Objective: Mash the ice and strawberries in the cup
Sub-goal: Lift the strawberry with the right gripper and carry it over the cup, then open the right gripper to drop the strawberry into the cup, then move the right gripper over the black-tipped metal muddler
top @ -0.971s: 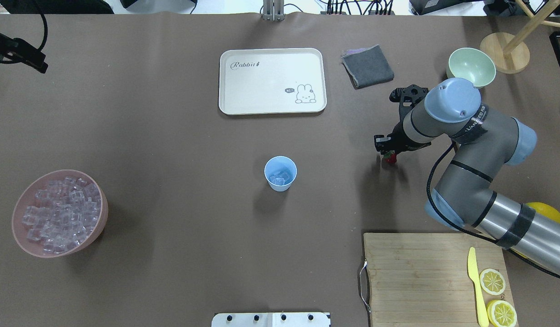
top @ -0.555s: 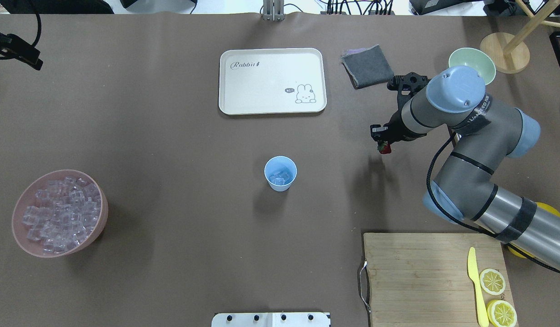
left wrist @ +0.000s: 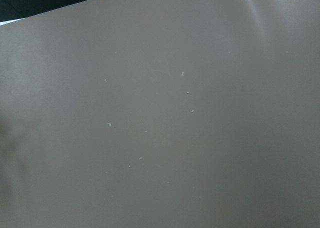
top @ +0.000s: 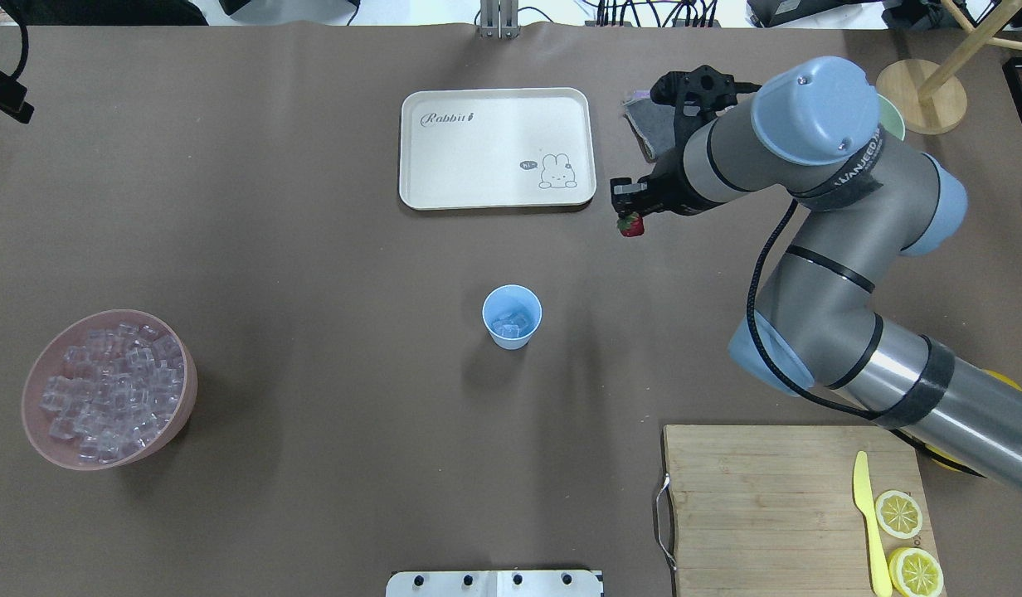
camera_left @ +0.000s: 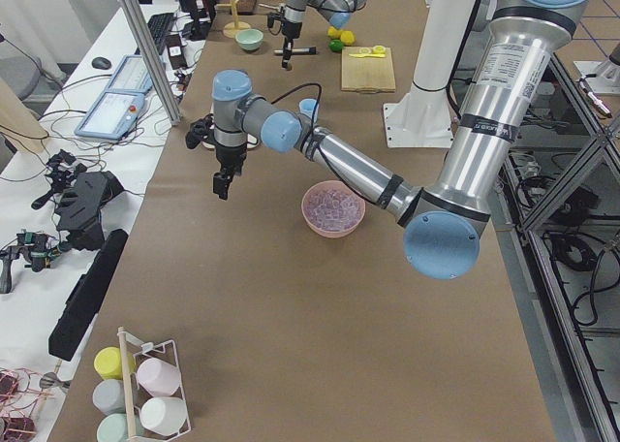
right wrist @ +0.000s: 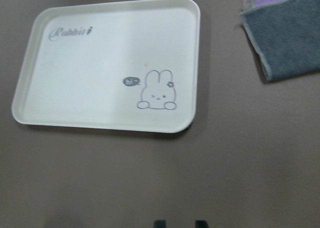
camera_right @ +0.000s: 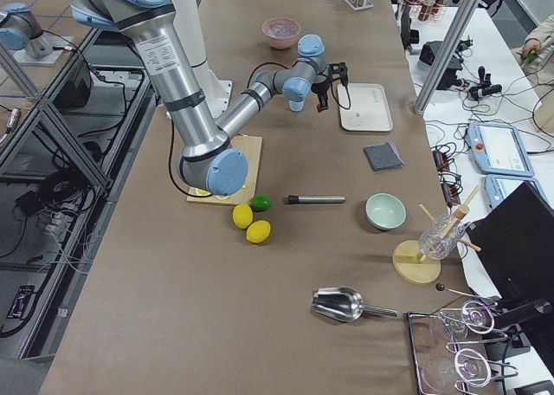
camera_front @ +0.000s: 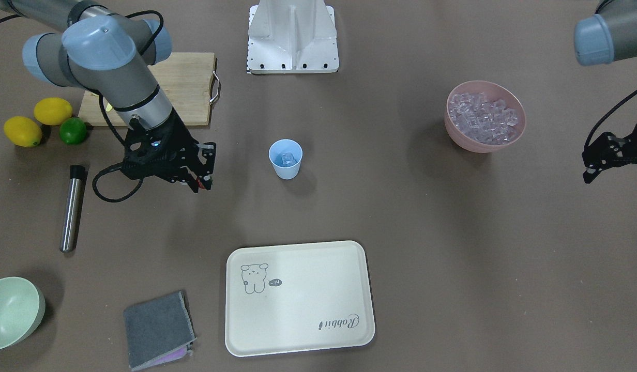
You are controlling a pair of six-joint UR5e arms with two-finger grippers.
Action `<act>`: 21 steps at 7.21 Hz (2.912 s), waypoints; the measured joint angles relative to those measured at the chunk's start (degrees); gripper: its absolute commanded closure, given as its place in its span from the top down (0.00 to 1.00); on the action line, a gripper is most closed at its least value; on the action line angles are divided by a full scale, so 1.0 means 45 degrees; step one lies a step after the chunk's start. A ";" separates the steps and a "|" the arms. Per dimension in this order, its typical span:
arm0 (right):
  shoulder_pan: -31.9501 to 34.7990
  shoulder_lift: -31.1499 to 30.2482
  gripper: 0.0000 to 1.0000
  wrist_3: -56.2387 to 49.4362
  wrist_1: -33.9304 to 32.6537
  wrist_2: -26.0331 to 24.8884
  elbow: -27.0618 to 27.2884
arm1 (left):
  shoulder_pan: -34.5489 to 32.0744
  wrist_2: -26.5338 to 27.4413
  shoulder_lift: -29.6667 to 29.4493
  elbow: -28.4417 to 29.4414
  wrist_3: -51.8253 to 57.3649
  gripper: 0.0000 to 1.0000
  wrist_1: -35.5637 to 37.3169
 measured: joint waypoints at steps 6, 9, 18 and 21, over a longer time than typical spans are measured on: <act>-0.3156 0.1177 0.00 0.0210 0.0086 -0.3661 0.0018 | -0.0921 -0.0051 0.0835 0.0430 0.1325 0.98 0.0131; -0.3594 0.1162 0.36 0.0208 0.0052 -0.4141 -0.0070 | -0.0939 -0.0038 0.0856 0.0626 0.1358 0.98 0.0092; -0.0037 -0.0285 1.00 -0.0499 -0.0068 0.0293 -0.0117 | -0.2202 -0.0923 0.1726 0.0737 0.2848 0.98 0.0049; 0.2244 -0.1899 1.00 -0.2098 -0.0272 0.2188 -0.1532 | -0.2926 -0.1337 0.2582 0.0534 0.3825 0.98 -0.0082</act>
